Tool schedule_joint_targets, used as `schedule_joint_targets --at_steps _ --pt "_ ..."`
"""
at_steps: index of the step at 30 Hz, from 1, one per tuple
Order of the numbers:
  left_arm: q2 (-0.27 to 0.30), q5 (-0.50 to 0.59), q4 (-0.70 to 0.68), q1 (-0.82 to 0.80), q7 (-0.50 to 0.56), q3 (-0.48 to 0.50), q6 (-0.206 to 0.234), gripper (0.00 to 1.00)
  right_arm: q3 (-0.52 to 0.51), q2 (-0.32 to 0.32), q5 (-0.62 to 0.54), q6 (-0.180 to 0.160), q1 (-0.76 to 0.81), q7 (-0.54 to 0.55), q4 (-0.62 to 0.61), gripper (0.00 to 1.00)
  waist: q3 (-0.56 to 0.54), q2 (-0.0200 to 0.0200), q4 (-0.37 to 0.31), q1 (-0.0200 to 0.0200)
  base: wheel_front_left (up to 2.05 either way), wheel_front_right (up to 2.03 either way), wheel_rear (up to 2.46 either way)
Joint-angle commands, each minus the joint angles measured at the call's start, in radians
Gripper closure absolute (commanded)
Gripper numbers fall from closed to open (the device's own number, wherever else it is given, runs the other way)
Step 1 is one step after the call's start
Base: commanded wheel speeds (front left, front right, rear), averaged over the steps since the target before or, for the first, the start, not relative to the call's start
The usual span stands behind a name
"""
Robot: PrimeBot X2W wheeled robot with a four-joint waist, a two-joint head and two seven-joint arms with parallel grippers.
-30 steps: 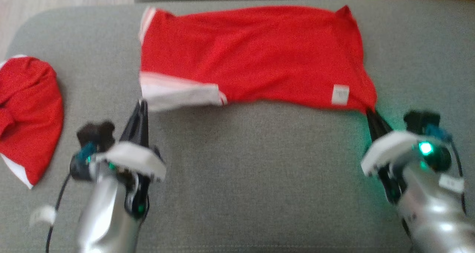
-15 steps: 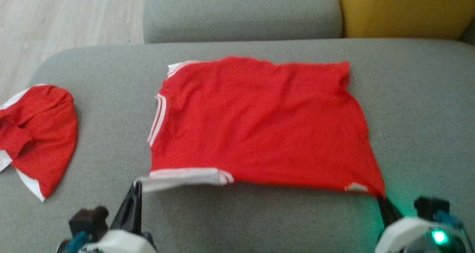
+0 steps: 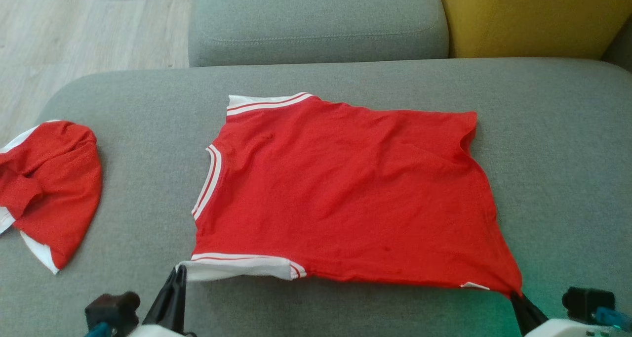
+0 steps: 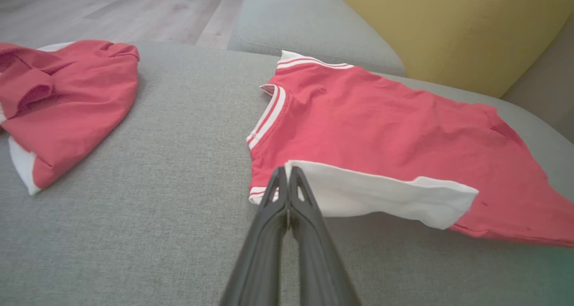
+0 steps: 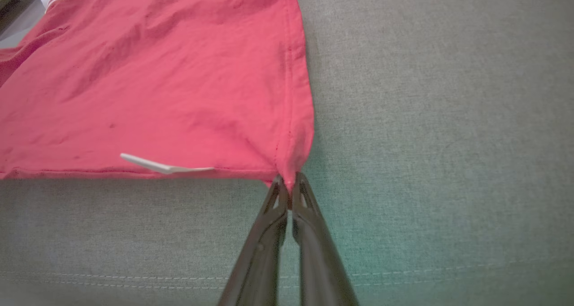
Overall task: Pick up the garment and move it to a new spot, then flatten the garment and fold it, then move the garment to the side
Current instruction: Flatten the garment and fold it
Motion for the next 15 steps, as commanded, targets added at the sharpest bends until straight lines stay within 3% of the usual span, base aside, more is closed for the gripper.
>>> schedule_joint_targets --at_steps 1,8,15 --pt "0.01 -0.007 -0.029 -0.065 0.01 0.027 -0.004 1.0 0.012 -0.013 -0.01 -0.001 -0.038 0.018 -0.044 1.0 0.003 -0.0001 -0.001 0.0001 0.0 0.0 0.0" --pt "0.042 -0.024 0.05 -0.223 0.049 0.017 -0.051 1.0 0.012 -0.022 -0.002 -0.001 -0.159 0.11 -0.01 1.0 0.032 -0.0001 -0.005 0.0001 0.0 0.0 0.0" --pt "0.05 -0.038 0.18 -0.399 0.034 0.011 -0.088 1.0 0.018 -0.046 0.025 -0.001 -0.3 0.094 0.081 1.0 0.073 -0.0001 -0.008 0.0001 0.0 0.0 0.0"
